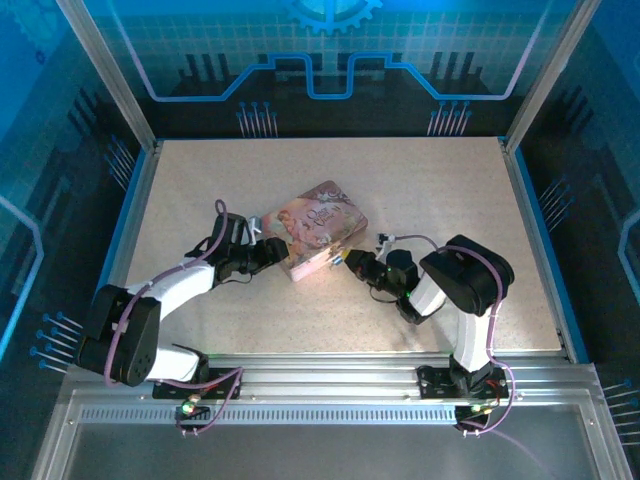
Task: Unlock the padlock with the key
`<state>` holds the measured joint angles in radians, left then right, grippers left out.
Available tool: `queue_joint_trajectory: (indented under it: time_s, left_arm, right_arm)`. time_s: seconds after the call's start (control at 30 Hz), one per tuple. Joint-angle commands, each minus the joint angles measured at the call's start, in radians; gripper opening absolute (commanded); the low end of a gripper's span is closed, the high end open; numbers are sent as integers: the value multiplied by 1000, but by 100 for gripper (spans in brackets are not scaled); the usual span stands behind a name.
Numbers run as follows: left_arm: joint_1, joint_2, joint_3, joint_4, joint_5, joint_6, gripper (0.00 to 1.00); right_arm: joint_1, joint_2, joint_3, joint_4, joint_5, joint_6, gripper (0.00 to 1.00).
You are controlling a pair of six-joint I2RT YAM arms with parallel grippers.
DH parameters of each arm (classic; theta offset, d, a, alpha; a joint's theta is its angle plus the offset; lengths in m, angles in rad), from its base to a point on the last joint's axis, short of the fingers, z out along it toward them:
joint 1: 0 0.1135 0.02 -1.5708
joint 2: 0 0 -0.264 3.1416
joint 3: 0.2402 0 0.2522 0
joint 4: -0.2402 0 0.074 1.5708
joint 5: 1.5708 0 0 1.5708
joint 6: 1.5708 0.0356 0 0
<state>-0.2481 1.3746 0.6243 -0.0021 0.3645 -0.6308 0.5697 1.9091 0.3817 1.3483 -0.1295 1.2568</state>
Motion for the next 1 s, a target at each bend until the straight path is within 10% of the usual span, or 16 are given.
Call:
queue_joint_trajectory:
  time_s: [0.0, 0.53, 0.97]
  left_arm:
    - [-2, -10, -29, -81, -4, -10, 60]
    - [-3, -175, -9, -168, -81, 39, 69]
    - [15, -485, -65, -232, -273, 99, 85]
  right_arm:
    - [-14, -21, 5, 46, 26, -8, 0]
    - [-29, -250, -49, -224, 50, -155, 0]
    - [-24, -814, 82, -1150, 18, -614, 0]
